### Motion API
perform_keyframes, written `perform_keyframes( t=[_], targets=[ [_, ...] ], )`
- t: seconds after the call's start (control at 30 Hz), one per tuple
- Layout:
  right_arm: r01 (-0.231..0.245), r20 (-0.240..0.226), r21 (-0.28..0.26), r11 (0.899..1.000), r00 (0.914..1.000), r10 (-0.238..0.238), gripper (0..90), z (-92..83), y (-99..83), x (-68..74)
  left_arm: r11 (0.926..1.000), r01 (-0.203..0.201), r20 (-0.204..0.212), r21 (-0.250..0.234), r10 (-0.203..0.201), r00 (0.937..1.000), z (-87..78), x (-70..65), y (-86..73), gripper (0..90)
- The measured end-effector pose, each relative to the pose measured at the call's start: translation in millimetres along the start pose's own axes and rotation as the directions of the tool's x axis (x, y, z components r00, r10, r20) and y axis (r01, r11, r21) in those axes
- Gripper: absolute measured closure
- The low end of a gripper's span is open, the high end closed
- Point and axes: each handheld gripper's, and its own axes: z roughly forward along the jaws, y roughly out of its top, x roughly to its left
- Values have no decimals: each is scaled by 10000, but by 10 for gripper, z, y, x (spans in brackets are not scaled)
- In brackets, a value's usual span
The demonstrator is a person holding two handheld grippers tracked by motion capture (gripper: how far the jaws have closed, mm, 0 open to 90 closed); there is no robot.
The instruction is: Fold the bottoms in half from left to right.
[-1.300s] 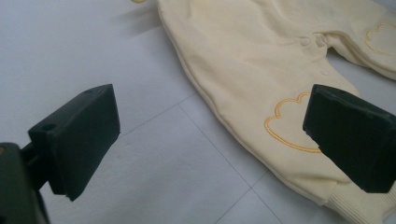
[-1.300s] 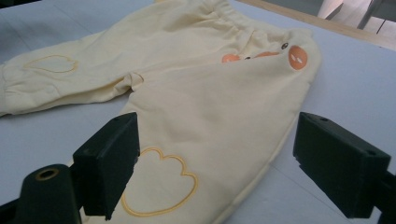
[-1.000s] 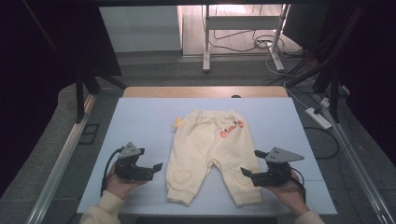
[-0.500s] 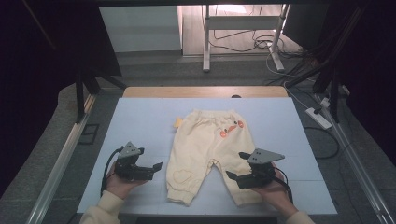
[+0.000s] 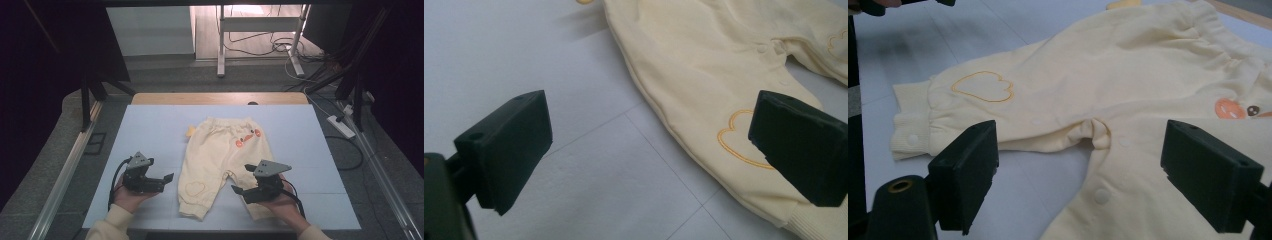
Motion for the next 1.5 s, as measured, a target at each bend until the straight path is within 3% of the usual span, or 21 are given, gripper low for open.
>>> perform_keyframes(
  t=[0.47,0.63,0.97,1.1,1.33,1.5],
  targets=[
    [256,-583,-226,9994,9979,-269,186,193,118,168,10000,-20,-29,4,20,10000,11,15,5,44],
    [-101,-1081,-263,9996,9941,72,185,264,167,215,10000,-20,-41,-22,20,10000,10,22,8,44],
    [228,-1413,-76,9997,9897,-237,185,436,241,347,9999,-31,-65,-106,30,10000,-2,30,21,45],
    [54,-1676,-19,10000,9858,-57,186,503,261,386,9999,-83,-89,-97,82,9999,2,28,24,48],
    [424,-1882,135,9990,9814,-391,186,621,301,504,9999,-77,-114,-104,76,9999,1,28,25,49],
    [785,-2290,302,9965,9709,-695,195,762,335,638,9999,-76,-130,-76,75,9999,7,34,25,49]
  ],
)
